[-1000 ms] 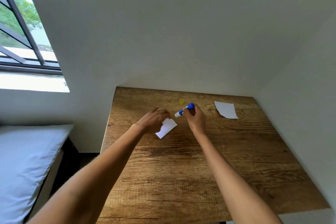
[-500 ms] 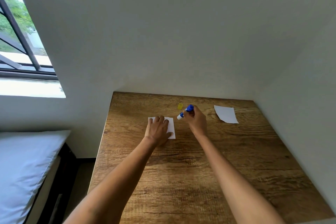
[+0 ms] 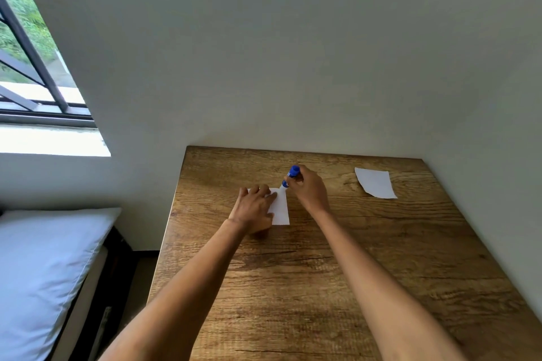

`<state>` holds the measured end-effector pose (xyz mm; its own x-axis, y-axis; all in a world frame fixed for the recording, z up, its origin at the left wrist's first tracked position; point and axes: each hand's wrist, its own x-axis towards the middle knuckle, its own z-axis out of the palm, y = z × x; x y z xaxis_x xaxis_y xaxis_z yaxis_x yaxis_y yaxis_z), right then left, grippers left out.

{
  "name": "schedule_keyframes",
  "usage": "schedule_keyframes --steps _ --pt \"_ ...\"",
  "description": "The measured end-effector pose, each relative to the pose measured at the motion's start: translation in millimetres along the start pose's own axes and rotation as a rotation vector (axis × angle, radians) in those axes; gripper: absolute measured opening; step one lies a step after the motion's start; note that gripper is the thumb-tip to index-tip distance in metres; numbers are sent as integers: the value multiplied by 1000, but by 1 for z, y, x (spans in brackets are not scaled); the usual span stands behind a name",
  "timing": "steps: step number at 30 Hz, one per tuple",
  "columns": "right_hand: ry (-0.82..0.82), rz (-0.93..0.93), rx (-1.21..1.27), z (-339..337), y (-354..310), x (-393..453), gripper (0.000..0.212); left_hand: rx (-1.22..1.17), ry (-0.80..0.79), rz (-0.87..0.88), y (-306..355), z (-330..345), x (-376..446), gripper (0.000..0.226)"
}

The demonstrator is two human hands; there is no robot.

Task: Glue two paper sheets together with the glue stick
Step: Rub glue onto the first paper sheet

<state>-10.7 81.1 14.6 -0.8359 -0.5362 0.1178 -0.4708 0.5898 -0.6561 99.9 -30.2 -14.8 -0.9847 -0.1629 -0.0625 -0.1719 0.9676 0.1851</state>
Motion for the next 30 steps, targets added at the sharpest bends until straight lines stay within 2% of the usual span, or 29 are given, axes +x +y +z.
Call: schedule_keyframes --steps 17,22,26,30 --pt "-16 32 -30 -4 0 -38 14 4 -25 6 -4 -5 6 58" --pt "8 22 -18 -4 6 -61 23 0 -29 -11 0 -5 2 60" --pt "75 69 102 -11 7 -70 15 -50 8 -98 8 -1 -4 61" --pt "169 95 195 -24 0 -68 14 -155 23 -291 31 -2 -2 55"
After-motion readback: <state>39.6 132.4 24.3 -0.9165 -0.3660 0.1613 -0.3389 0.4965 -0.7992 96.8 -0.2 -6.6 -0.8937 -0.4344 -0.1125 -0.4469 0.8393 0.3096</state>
